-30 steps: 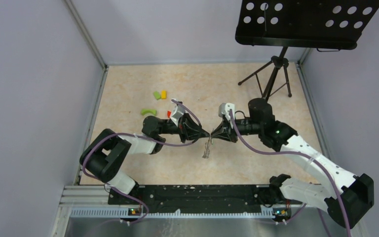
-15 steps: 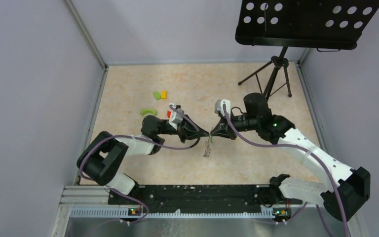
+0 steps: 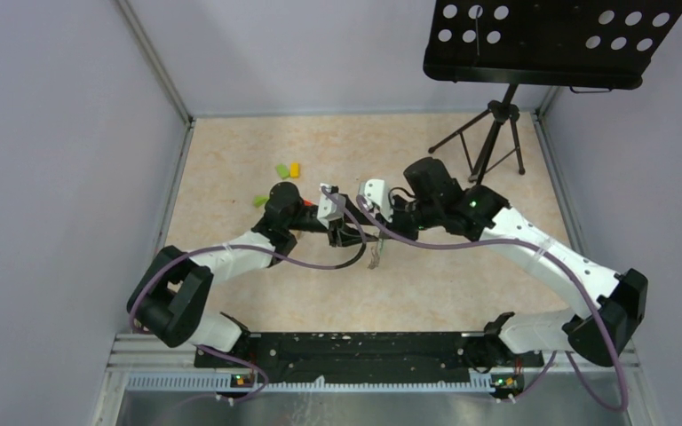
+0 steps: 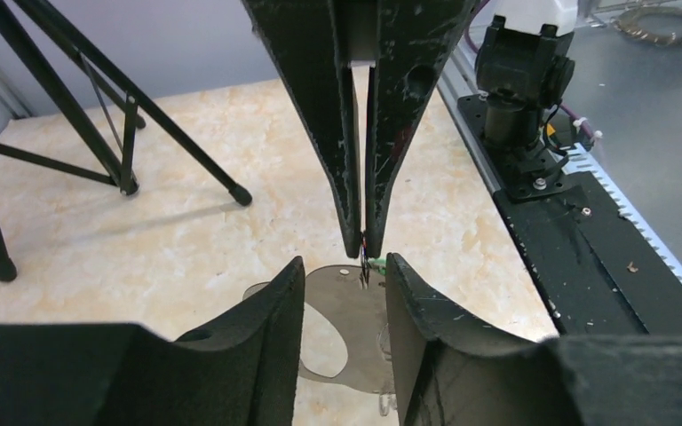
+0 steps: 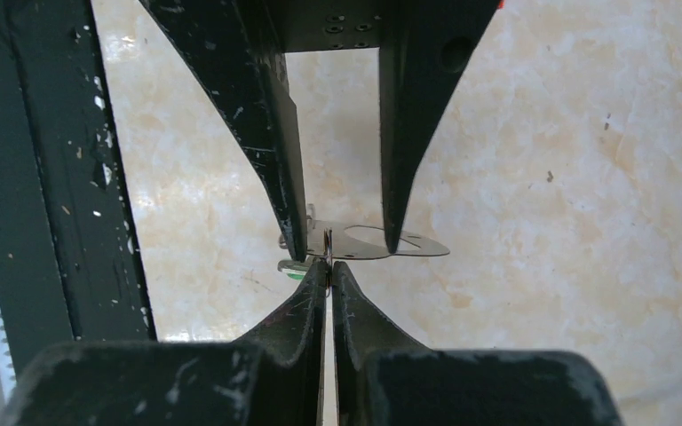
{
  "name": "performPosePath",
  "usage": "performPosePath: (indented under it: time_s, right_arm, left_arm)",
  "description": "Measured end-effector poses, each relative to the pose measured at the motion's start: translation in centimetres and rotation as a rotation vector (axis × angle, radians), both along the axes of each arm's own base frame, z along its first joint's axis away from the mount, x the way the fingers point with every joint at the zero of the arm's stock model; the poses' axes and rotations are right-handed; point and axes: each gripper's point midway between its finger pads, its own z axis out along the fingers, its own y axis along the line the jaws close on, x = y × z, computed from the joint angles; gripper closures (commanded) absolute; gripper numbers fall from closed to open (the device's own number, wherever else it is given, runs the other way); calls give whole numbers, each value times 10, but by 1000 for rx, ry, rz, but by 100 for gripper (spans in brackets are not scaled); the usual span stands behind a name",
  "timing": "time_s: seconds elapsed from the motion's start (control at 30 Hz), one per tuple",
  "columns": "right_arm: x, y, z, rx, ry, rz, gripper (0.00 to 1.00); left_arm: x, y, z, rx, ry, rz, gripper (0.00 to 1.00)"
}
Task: Put the keys on the keyring
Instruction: Adjust the key on the keyring.
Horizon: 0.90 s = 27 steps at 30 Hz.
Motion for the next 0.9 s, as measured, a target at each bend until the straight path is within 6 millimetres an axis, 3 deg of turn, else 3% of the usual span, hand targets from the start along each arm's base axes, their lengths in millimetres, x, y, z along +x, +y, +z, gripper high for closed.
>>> performPosePath:
  time_s: [0.13, 0.43, 0.67, 0.9]
  right_arm:
    - [5, -1, 2, -55, -27, -12, 100]
    - [5, -8, -12, -174, -39, -14, 100]
    - [10, -10, -11, -224, -52, -19, 100]
    - [8, -10, -10, -252, -61, -11, 100]
  left_arm:
    - [2, 0, -8, 28, 10, 11, 69]
    - [2, 0, -8, 26, -1, 8, 60]
    - [0, 1, -6, 3, -19, 7, 72]
    - [3, -2, -8, -16, -13, 4, 73]
